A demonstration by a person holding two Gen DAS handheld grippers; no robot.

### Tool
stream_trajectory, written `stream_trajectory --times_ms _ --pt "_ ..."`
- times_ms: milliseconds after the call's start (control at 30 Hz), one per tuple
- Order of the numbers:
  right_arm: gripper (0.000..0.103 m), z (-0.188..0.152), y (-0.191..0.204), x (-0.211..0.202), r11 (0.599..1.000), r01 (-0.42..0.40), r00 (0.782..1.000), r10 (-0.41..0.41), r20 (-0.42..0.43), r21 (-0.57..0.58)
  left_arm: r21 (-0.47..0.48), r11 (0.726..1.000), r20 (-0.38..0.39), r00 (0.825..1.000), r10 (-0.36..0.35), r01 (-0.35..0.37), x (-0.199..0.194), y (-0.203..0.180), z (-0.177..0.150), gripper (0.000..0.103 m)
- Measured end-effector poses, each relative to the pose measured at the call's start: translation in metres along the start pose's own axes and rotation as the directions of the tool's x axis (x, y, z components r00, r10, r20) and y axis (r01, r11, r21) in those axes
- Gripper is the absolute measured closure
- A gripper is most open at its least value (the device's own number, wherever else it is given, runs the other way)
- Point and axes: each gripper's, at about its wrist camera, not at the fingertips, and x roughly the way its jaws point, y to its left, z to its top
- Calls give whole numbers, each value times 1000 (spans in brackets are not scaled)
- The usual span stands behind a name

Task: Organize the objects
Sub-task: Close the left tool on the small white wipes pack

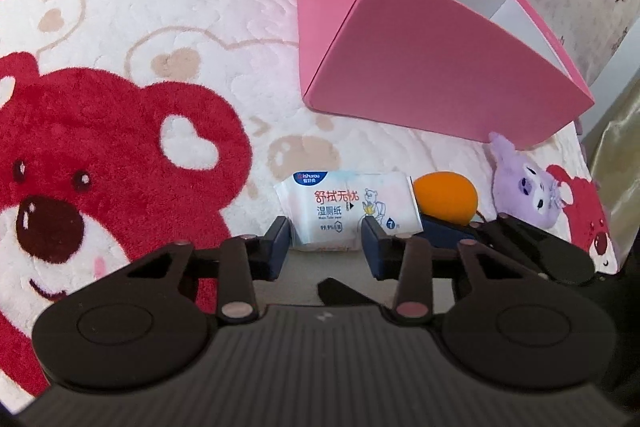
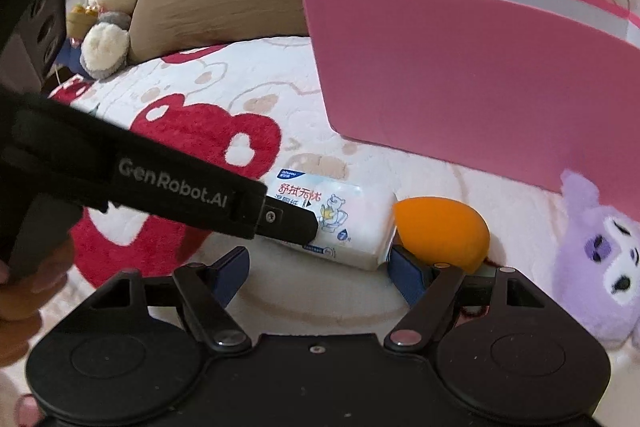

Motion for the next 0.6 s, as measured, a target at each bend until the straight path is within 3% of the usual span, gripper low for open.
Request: stream_trajectory --times_ms 200,367,600 --pt "17 0 11 9 997 56 998 -55 21 -57 -40 998 -5 999 -43 42 5 6 2 59" --pt "32 3 14 4 993 105 994 -104 22 -49 0 1000 -13 1000 -25 25 3 -2 -1 59" --pt "34 3 20 -7 978 141 990 -139 27 -155 16 1000 -33 999 -13 14 -7 -14 -6 60"
